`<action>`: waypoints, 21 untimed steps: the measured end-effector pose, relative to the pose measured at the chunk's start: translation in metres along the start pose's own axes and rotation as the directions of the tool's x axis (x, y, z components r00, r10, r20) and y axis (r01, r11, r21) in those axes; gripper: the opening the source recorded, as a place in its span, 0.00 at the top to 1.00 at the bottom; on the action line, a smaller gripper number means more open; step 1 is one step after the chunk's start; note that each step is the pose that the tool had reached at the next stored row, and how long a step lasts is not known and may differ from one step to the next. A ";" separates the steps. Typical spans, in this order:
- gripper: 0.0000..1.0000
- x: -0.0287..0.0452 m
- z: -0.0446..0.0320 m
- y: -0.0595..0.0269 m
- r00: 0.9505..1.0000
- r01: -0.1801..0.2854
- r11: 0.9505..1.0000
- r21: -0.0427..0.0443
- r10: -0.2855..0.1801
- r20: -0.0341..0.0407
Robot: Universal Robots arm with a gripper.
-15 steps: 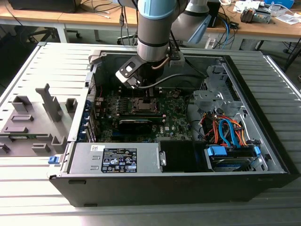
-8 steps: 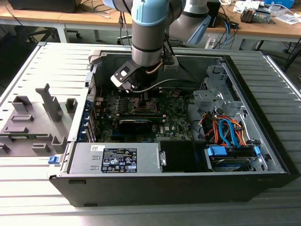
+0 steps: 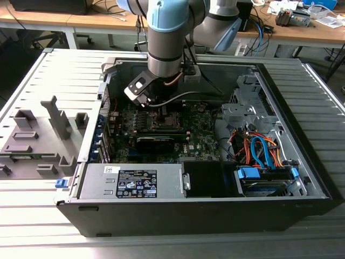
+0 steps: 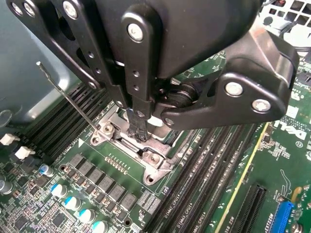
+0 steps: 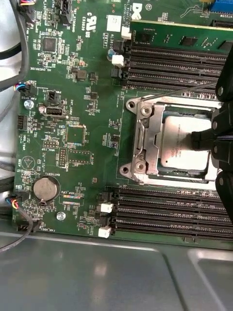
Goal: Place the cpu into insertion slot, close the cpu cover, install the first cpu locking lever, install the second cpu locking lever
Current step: 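Close the cpu cover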
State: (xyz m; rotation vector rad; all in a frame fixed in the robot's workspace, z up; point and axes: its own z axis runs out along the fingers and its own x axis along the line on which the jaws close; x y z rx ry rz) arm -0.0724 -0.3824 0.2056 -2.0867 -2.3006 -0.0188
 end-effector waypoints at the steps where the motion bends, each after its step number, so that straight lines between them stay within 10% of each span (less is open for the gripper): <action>1: 0.89 0.0001 0.0001 0.0000 1.000 0.000 1.000 0.000 0.000 0.000; 21: 0.89 -0.0018 -0.0277 0.0287 1.000 -0.001 1.000 0.012 0.001 -0.002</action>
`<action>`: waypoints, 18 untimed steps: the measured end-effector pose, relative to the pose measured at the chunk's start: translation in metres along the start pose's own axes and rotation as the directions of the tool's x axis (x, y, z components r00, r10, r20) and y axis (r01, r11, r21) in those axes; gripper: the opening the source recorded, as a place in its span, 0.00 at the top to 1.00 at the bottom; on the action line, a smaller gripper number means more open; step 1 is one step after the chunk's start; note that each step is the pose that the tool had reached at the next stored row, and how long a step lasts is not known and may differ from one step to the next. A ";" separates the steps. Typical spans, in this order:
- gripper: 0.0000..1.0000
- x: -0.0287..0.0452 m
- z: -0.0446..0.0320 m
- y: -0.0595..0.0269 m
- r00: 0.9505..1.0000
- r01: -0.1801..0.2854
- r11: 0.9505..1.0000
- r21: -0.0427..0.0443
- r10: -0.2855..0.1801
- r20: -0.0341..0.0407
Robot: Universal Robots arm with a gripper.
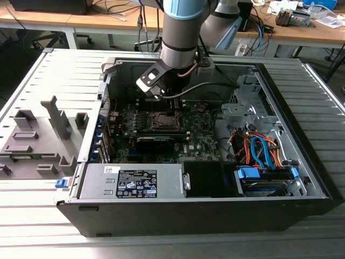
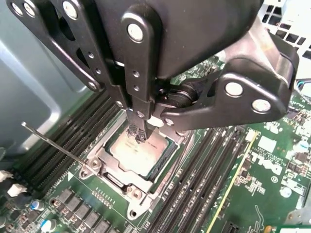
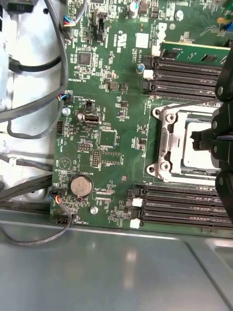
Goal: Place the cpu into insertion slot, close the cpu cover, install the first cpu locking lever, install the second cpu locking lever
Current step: 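Close the cpu cover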
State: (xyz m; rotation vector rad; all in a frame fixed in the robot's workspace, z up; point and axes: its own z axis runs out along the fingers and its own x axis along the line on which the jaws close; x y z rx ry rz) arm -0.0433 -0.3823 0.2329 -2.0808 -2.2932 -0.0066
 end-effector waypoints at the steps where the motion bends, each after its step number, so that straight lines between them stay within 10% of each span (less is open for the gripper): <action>1: 0.89 0.0000 -0.0013 0.0000 1.000 0.000 1.000 0.000 0.000 0.000; 18: 0.89 0.0004 -0.0124 -0.0003 1.000 0.000 1.000 0.000 0.000 0.000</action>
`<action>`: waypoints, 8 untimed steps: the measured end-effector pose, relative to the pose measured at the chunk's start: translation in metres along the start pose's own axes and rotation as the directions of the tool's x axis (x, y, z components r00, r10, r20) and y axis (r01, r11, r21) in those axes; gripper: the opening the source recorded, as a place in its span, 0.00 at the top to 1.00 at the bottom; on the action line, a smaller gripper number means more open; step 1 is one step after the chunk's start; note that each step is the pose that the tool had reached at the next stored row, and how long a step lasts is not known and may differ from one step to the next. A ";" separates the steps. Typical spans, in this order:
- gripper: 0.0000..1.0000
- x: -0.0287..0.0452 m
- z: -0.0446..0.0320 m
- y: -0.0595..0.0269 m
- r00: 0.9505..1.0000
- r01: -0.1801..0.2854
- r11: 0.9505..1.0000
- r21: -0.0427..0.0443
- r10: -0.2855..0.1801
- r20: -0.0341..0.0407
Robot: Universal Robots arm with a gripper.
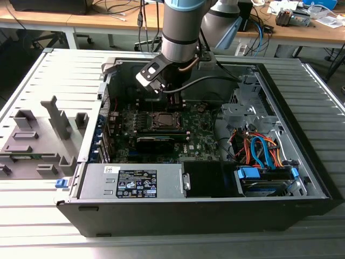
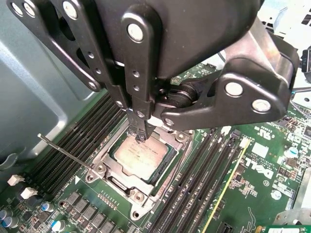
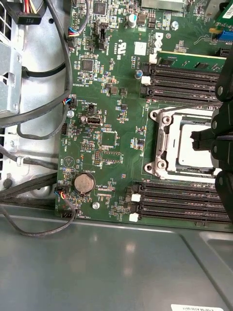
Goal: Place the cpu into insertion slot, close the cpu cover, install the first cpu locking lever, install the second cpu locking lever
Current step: 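Install the first cpu locking lever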
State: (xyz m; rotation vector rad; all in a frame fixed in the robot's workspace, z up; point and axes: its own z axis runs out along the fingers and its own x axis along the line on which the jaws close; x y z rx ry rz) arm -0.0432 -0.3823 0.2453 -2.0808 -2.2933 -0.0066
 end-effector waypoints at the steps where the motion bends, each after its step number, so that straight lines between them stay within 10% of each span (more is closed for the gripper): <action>1: 0.89 0.0000 0.0000 0.0000 1.000 0.000 1.000 0.000 0.000 0.000; 8: 0.89 0.0000 -0.0003 0.0000 1.000 0.008 1.000 0.000 -0.008 0.000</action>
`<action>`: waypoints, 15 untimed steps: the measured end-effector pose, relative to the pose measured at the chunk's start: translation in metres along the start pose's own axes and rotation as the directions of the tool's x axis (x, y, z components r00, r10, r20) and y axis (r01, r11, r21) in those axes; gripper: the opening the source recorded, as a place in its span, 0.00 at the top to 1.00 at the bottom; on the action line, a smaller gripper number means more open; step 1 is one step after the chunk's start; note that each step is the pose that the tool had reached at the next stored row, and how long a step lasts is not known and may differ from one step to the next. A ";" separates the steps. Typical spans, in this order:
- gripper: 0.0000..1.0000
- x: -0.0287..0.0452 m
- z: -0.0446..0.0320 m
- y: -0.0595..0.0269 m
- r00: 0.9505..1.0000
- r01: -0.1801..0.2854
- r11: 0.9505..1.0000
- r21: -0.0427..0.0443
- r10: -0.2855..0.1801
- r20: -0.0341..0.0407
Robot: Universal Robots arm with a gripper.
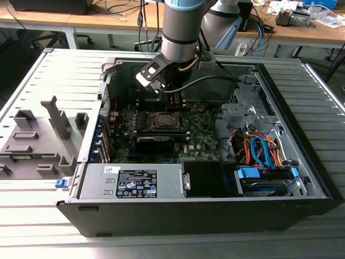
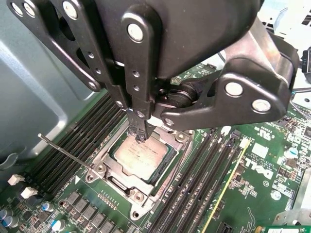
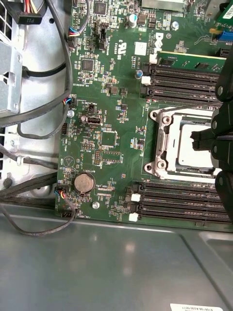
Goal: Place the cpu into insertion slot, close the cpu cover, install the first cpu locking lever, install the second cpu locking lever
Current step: 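Install the first cpu locking lever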
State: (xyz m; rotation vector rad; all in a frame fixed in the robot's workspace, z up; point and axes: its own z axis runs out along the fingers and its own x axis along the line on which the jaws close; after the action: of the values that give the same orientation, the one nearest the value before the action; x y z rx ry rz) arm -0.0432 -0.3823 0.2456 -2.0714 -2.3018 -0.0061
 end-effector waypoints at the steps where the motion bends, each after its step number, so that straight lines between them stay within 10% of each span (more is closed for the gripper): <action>1: 0.89 0.0000 0.0000 0.0000 1.000 0.002 1.000 0.000 -0.002 0.000; 15: 0.89 0.0000 0.0000 0.0000 1.000 0.026 1.000 0.001 -0.026 0.001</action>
State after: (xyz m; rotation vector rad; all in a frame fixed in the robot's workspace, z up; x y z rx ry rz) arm -0.0432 -0.3823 0.2456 -2.0417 -2.3280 -0.0053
